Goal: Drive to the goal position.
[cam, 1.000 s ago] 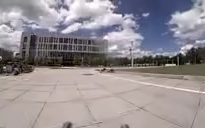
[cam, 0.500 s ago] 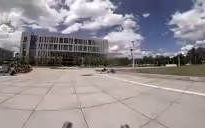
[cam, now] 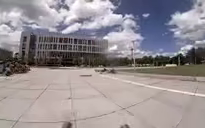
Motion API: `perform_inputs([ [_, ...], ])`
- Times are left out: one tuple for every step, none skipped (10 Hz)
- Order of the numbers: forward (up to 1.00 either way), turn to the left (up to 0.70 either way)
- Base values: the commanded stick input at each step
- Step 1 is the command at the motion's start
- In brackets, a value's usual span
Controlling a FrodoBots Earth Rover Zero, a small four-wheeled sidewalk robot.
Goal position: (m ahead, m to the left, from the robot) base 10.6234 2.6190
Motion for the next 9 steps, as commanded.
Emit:
perform_inputs([
  [0.7, 0.0],
  [0.7, 0.03],
  [0.7, 0.07],
  [0.7, 0.35],
  [0.7, 0.34],
  [0.7, 0.25],
  [0.7, 0.0],
  [0.7, 0.0],
  [0.7, 0.0],
])
